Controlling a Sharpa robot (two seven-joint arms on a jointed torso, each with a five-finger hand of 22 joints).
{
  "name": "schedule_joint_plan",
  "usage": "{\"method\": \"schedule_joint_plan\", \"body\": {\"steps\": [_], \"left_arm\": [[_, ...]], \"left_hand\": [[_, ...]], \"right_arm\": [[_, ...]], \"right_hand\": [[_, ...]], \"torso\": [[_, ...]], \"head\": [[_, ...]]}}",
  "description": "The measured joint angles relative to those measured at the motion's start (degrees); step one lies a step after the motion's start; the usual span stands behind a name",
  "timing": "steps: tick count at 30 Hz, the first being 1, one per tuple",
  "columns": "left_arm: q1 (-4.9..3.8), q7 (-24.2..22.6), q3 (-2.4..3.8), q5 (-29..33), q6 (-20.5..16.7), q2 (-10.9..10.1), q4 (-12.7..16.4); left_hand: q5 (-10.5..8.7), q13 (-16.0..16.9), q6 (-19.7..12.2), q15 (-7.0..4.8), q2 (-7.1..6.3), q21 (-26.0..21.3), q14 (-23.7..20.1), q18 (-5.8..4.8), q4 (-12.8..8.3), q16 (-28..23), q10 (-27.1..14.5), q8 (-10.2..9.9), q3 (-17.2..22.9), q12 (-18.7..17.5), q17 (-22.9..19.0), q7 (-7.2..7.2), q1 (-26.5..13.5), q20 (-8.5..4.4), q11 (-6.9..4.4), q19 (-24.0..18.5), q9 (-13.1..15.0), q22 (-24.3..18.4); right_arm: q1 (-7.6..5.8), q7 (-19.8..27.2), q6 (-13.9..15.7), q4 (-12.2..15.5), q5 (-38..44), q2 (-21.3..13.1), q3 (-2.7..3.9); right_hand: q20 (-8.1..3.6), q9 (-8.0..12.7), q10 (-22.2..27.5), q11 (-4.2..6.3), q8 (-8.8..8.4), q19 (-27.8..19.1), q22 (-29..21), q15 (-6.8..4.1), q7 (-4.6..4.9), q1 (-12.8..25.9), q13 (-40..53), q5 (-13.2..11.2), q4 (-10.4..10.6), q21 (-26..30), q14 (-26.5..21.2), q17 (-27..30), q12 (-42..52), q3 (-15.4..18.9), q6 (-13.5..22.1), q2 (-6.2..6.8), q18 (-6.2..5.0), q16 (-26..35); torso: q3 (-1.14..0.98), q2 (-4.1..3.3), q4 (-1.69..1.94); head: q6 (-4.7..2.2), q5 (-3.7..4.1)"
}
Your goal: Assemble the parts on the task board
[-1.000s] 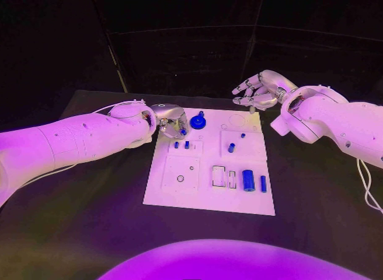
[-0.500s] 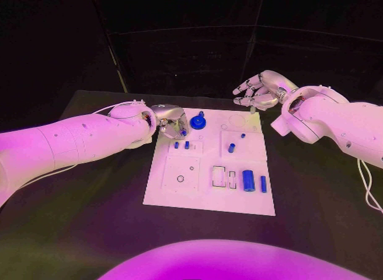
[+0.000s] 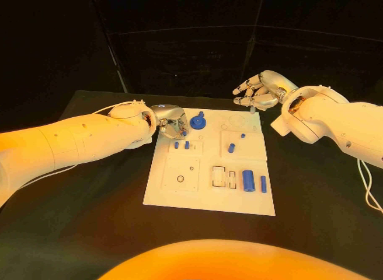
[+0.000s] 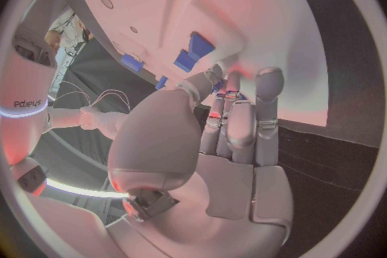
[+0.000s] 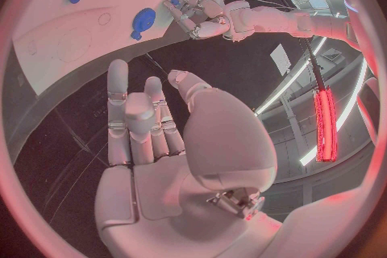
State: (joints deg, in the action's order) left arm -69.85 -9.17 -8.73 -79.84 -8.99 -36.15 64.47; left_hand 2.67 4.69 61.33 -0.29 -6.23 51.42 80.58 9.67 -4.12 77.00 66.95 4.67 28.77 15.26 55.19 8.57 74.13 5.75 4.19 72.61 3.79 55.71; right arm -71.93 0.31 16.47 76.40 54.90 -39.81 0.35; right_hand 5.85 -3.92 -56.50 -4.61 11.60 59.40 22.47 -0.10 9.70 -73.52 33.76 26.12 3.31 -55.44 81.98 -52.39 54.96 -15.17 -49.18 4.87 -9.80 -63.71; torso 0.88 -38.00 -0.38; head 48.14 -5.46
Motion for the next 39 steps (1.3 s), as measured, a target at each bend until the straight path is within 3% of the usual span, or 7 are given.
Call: {"method": "schedule_joint_plan", "body": {"steps": [5, 18, 39], "left_arm": [[0.01, 0.0, 0.00, 0.0, 0.0, 0.0, 0.0], [0.01, 0.0, 0.00, 0.1, 0.0, 0.0, -0.1], [0.03, 0.0, -0.02, 0.1, -0.1, 0.1, -0.1]], "left_hand": [[0.00, 0.1, -0.4, 0.00, 0.00, 0.0, 0.0, 0.01, 0.0, 0.0, 0.0, -0.9, -0.3, 0.0, 0.0, -0.22, 0.0, 0.00, 0.00, 0.0, -0.1, 0.0], [0.00, 0.2, -1.7, 0.00, -0.02, -0.1, 0.0, 0.01, 0.0, 0.0, 0.0, -0.9, -0.5, 0.0, -0.3, 0.00, 0.0, 0.00, 0.01, 0.0, -0.1, -0.2], [0.00, 0.3, -2.8, 0.21, -1.25, -1.7, -0.2, 0.04, 0.4, 0.0, -0.2, -0.9, -1.5, 0.0, -1.2, -0.08, -0.8, -0.01, 0.21, -0.4, -0.1, -1.3]], "right_arm": [[0.00, 0.0, 0.0, 0.0, 0.0, 0.0, 0.00], [0.00, 0.0, 0.0, 0.0, 0.0, 0.0, 0.00], [0.00, 0.0, 0.0, 0.0, 0.0, 0.0, 0.00]], "right_hand": [[0.00, 0.0, 0.0, 0.00, 0.00, 0.0, 0.0, 0.00, 0.00, 0.0, 0.0, 0.0, 0.0, 0.0, 0.0, 0.0, 0.0, 0.0, 0.0, 0.00, 0.00, 0.0], [0.00, 0.0, 0.0, 0.00, 0.00, 0.0, 0.0, 0.00, 0.00, 0.0, 0.0, 0.0, 0.0, 0.0, 0.0, 0.0, 0.0, 0.0, 0.0, 0.00, 0.00, 0.0], [0.00, 0.0, 0.0, 0.00, 0.00, 0.0, 0.0, 0.00, 0.00, 0.0, 0.0, 0.0, 0.0, 0.0, 0.0, 0.0, 0.0, 0.0, 0.0, 0.00, 0.00, 0.0]], "torso": [[0.00, 0.01, -0.01], [0.01, 0.01, -0.02], [0.00, 0.02, -0.01]], "head": [[0.00, 0.00], [0.05, 0.03], [0.14, 0.08]]}}
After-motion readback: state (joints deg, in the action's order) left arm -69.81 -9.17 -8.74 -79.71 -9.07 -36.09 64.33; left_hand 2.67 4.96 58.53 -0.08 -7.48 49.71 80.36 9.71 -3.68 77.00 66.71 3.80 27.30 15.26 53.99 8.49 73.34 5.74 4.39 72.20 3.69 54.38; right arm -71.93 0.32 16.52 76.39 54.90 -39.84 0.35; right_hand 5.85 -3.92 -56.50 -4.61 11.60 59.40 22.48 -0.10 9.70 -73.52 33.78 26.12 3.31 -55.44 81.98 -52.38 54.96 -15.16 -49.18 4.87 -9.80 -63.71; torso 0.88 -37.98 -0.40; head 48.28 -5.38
